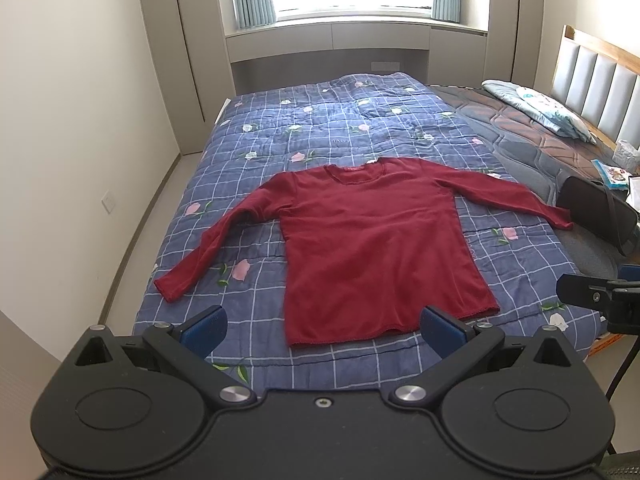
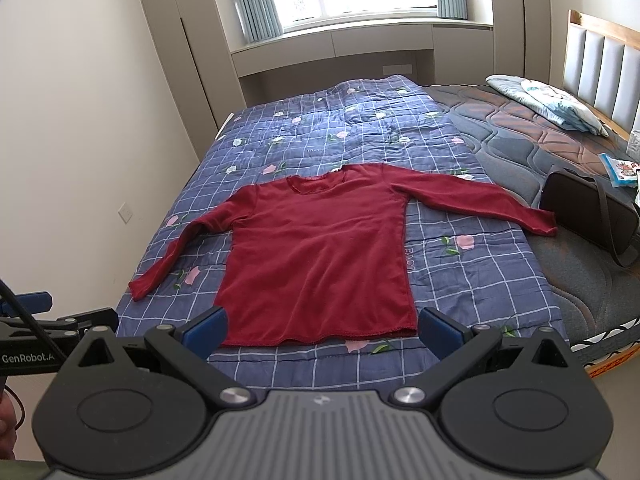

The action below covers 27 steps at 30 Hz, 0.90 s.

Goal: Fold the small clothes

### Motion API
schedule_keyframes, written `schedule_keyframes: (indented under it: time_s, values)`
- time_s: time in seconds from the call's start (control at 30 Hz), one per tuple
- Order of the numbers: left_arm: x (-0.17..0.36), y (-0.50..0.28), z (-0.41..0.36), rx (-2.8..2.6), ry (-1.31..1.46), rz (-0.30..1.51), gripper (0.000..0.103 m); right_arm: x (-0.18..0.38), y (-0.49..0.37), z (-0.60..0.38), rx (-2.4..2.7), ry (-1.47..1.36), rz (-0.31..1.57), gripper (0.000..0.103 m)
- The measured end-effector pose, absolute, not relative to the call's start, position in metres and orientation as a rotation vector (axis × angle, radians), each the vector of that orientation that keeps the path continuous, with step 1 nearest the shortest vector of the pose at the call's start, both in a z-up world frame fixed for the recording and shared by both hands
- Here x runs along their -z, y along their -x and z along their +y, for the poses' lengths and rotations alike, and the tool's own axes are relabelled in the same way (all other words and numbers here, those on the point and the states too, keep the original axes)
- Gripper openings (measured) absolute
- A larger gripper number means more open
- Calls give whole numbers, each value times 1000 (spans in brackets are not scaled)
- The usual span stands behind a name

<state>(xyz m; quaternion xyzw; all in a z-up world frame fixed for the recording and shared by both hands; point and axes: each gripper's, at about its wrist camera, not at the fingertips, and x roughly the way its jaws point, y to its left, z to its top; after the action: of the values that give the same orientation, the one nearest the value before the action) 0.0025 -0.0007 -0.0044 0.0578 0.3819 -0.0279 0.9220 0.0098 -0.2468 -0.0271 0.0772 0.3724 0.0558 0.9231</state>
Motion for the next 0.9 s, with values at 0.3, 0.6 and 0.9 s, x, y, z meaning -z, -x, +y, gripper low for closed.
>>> schedule_keyframes:
  time_s: [0.3, 0.6, 0.9]
  values:
    - [6, -3, 1, 59, -119, 786, 102, 28, -11, -247, -115, -158, 767, 103]
    - [6, -3, 0, 58, -117, 787, 102, 33, -12, -245, -115, -157, 774, 103]
    - [10, -4, 2, 58, -113, 785, 102, 33, -15, -242, -117, -152, 780, 103]
